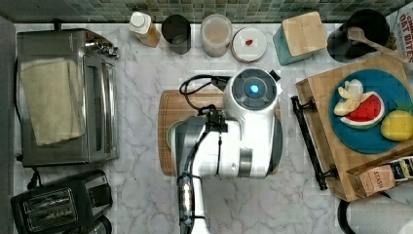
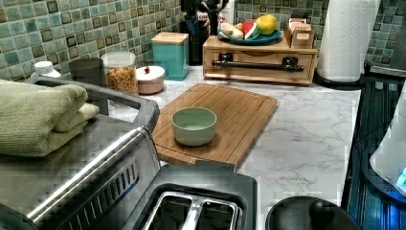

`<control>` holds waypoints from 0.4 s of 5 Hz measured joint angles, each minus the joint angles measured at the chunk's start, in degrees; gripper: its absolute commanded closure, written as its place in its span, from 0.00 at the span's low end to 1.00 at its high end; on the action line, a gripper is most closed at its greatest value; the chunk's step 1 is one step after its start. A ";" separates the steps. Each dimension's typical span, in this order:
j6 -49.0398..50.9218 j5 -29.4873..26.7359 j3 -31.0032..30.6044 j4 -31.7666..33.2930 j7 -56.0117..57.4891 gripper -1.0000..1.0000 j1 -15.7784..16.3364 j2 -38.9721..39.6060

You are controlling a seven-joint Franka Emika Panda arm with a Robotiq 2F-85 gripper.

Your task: Open the drawer.

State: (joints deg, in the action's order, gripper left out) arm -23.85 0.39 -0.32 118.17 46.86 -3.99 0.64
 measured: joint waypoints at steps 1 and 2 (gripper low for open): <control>-1.73 0.01 1.00 3.02 7.47 0.00 -1.90 -1.76; -7.43 2.26 4.11 5.60 16.93 0.00 -2.74 -2.84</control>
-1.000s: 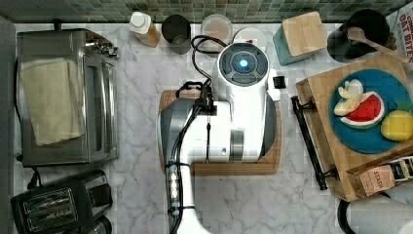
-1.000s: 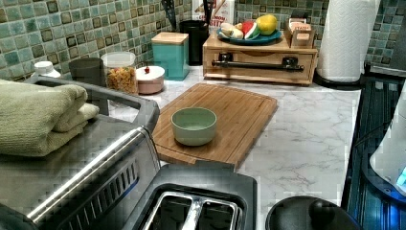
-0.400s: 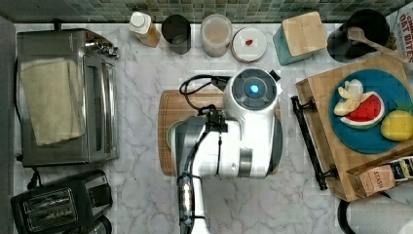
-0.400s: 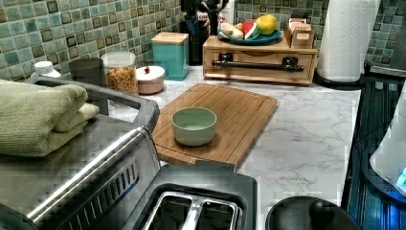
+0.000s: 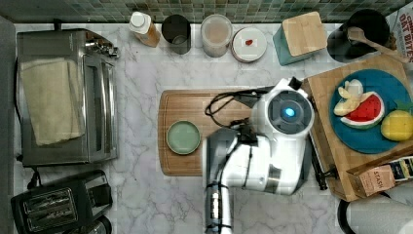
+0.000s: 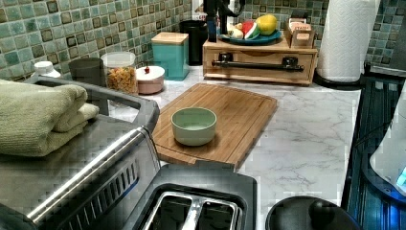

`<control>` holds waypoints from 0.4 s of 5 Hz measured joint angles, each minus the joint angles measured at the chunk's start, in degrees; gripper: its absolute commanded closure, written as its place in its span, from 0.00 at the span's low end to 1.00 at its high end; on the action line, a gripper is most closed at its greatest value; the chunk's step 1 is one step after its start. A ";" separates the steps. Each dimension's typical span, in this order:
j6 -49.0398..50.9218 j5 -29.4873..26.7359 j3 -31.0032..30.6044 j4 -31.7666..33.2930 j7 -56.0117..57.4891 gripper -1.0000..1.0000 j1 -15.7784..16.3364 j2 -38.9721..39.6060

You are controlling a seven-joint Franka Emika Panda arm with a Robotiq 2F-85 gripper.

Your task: Open the drawer.

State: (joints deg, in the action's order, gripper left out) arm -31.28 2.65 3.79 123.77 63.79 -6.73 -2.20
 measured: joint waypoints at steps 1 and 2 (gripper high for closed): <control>-5.09 0.34 2.02 2.35 3.30 0.00 -2.88 -0.18; -10.21 0.34 4.24 5.37 6.32 0.00 -5.13 -0.21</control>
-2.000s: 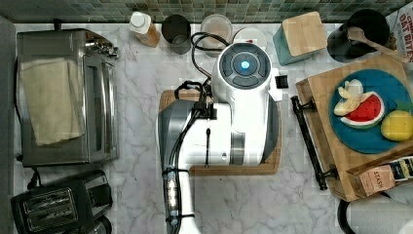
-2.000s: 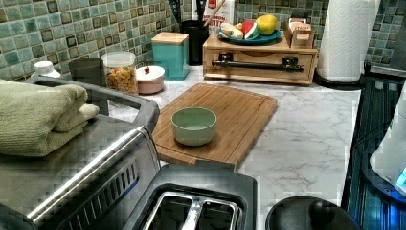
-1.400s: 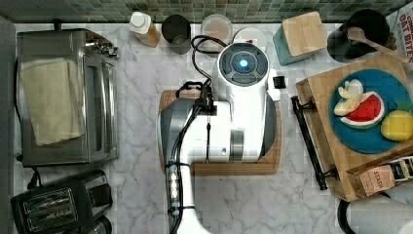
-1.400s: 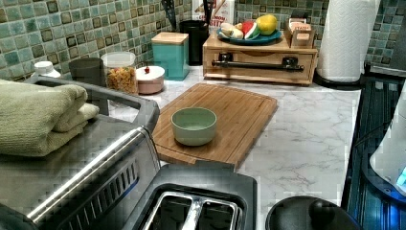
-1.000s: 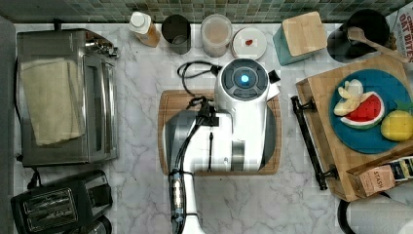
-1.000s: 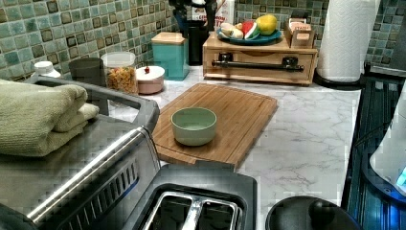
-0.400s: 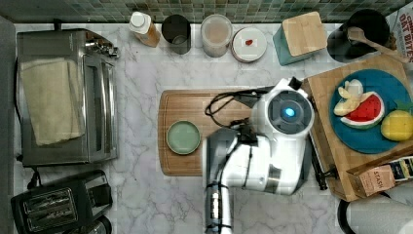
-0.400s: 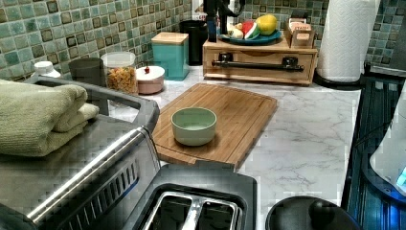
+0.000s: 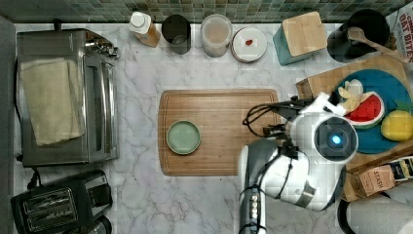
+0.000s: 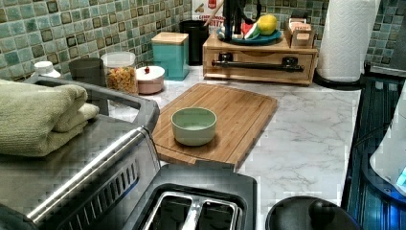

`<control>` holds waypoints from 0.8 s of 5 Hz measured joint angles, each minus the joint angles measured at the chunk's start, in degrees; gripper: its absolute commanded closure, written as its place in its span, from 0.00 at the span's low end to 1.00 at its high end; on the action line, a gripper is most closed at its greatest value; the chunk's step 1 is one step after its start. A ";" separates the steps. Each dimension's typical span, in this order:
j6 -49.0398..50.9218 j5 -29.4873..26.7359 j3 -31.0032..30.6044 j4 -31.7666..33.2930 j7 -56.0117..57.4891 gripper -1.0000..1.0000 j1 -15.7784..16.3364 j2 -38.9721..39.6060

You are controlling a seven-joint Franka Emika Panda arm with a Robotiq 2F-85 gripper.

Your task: Open the drawer.

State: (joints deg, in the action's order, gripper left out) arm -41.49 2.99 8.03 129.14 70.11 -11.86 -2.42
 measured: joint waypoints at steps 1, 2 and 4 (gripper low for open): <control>-6.74 0.00 2.11 3.69 5.37 0.00 -1.68 -0.02; -11.92 1.69 2.69 7.27 6.21 0.00 -3.78 -0.15; -18.16 8.93 2.71 12.53 6.21 0.00 -4.04 -0.17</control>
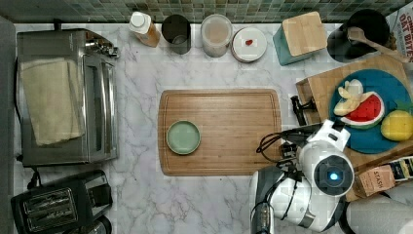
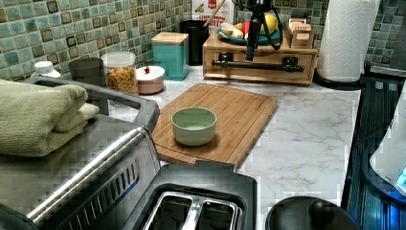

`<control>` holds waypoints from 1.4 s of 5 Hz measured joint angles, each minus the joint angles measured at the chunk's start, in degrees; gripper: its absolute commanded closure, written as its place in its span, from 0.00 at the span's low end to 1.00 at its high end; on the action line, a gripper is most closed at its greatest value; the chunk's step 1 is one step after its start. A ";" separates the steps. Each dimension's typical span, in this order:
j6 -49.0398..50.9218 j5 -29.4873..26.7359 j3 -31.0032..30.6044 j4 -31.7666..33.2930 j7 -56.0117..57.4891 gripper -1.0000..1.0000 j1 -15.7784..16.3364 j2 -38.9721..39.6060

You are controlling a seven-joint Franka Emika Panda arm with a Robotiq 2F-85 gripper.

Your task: Open the drawer.

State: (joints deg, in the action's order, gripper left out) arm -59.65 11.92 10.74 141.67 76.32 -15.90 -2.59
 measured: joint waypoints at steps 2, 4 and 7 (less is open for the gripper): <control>-4.87 1.71 -0.03 0.45 -0.11 0.00 -0.52 4.06; -5.71 -0.16 0.69 0.34 1.29 0.00 -1.06 8.45; -11.41 -8.78 0.42 0.00 4.42 0.00 -1.76 10.62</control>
State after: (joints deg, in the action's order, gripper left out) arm -71.06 3.14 11.16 141.67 80.74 -17.67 8.03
